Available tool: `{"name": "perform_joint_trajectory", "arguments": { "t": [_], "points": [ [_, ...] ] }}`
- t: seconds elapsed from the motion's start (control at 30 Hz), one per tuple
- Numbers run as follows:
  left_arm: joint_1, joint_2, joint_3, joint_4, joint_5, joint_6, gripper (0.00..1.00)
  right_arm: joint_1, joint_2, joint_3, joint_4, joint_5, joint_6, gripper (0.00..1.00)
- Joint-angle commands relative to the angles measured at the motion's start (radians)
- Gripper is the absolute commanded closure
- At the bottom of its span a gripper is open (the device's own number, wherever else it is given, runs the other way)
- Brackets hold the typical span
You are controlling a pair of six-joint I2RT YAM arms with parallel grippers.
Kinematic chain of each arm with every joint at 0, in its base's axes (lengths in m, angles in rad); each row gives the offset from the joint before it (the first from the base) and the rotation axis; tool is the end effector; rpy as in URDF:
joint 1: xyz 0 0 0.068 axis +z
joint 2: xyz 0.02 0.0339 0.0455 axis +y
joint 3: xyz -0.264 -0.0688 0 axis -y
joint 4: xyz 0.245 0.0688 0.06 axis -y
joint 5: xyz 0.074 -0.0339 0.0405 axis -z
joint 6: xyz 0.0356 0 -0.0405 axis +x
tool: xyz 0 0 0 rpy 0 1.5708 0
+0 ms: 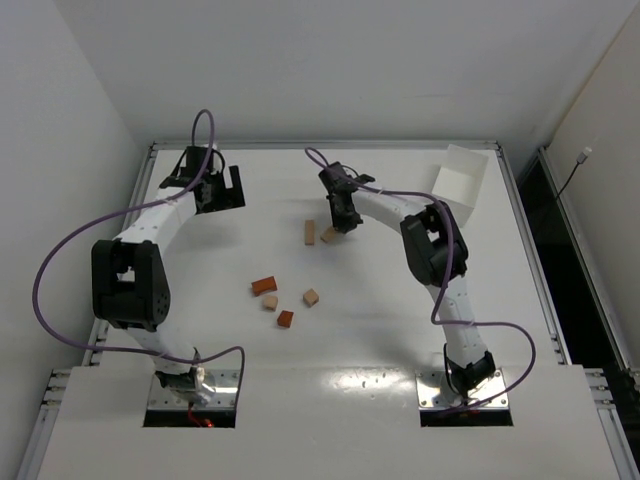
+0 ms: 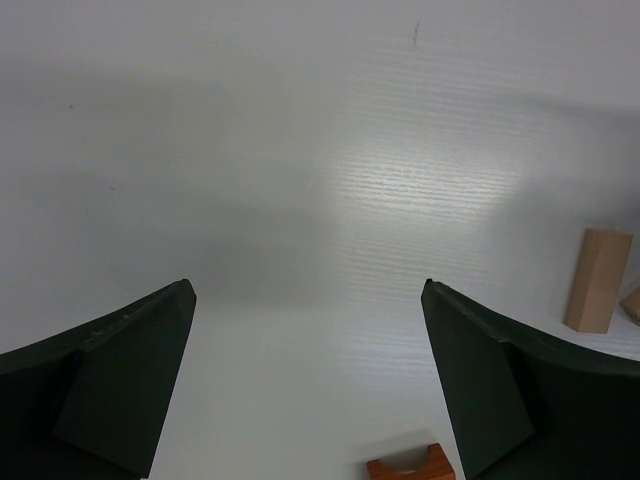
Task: Build the wood block tower
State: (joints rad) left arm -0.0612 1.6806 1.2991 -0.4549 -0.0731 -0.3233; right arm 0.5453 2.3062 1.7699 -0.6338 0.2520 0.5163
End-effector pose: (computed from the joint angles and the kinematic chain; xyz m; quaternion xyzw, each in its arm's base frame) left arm 0.3715 -0.0202 0.2591 -0.1349 0.9230 -0.0351 0.3587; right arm 0.4156 0.2417 0.1358 0.0109 0.9725 -0.0063 0.2326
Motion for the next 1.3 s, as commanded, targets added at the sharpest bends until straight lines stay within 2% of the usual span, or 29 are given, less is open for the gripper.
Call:
{"name": "perform_joint_trajectory", "arguments": {
  "t": [0.0,0.57,1.27],
  "points": [
    [0.02,-0.004,0.022,0.016,0.024,-0.003,0.04,-0.004,0.035,0.057,0.031,0.004,0.007,1.0],
    [0.02,0.024,0.032,0.016,0.061,-0.013,0.04,0.016,0.108,0.21,0.052,-0.028,-0.045,1.0],
    [0.02,0.033,0.032,0.025,0.07,-0.013,0.04,0.073,0.027,0.086,0.022,-0.086,-0.016,1.0]
  ]
}}
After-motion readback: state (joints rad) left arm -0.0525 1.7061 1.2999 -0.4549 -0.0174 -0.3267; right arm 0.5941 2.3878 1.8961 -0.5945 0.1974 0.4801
